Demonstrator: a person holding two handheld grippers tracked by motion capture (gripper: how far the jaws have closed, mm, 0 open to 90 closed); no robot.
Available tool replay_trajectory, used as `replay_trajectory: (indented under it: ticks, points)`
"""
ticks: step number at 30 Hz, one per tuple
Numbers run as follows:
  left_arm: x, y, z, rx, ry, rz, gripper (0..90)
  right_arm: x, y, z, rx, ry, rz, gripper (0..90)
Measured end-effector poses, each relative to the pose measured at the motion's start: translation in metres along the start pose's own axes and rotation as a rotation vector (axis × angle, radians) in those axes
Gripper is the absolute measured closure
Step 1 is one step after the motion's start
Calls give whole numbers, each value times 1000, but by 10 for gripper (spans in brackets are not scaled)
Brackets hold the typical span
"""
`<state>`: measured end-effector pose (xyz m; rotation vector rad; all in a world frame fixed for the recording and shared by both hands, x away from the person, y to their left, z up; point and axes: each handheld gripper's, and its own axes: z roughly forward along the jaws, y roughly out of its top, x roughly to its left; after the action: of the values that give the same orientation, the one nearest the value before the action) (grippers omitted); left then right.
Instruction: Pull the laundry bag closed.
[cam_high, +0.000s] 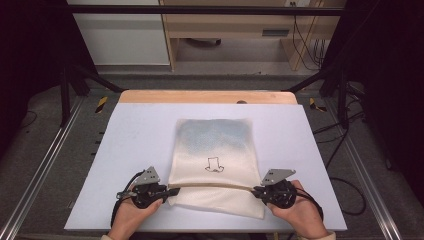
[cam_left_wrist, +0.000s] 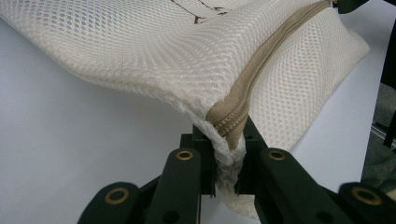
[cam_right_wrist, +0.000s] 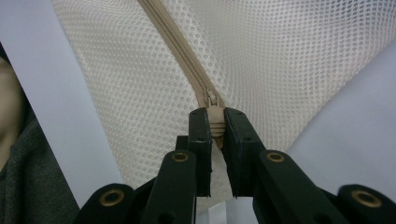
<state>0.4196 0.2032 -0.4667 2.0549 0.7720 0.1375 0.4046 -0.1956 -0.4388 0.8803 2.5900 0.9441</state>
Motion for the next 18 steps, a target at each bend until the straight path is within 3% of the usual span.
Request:
replay_trajectory:
  ticks: [18]
  points:
    - [0,0,-2,-1,5,2,820,-6,-13,-1,22,-4,40,820]
